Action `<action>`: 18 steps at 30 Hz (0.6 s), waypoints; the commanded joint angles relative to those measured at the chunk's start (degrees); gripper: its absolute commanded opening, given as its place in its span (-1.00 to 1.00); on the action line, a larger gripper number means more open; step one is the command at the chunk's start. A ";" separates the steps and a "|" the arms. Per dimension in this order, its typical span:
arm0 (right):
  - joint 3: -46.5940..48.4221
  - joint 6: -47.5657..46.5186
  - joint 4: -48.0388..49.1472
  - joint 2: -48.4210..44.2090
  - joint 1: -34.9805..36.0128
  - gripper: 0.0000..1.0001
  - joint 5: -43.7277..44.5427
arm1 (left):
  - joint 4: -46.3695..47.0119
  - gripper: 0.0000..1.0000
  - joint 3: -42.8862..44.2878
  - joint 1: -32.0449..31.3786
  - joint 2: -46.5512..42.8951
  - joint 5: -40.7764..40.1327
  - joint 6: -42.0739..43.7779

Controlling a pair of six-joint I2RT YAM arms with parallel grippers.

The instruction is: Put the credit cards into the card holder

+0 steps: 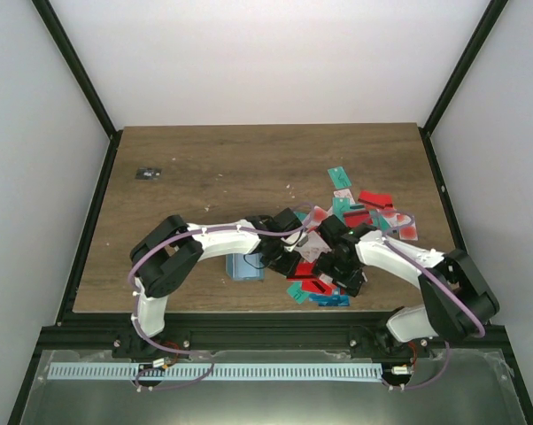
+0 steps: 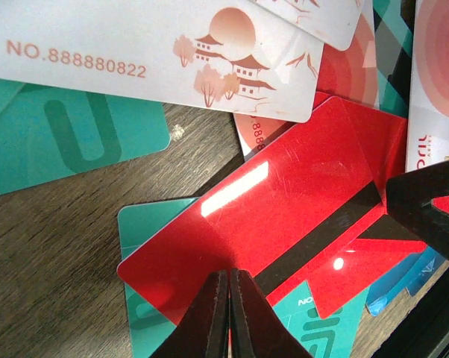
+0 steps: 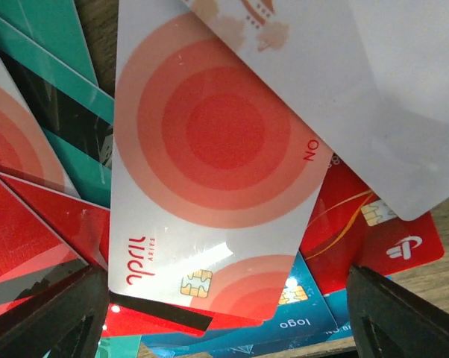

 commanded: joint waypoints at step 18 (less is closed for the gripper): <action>0.16 2.19 1.82 1.61 -0.58 0.34 3.86 | -3.48 -0.91 -2.44 -0.12 0.38 -2.49 -0.38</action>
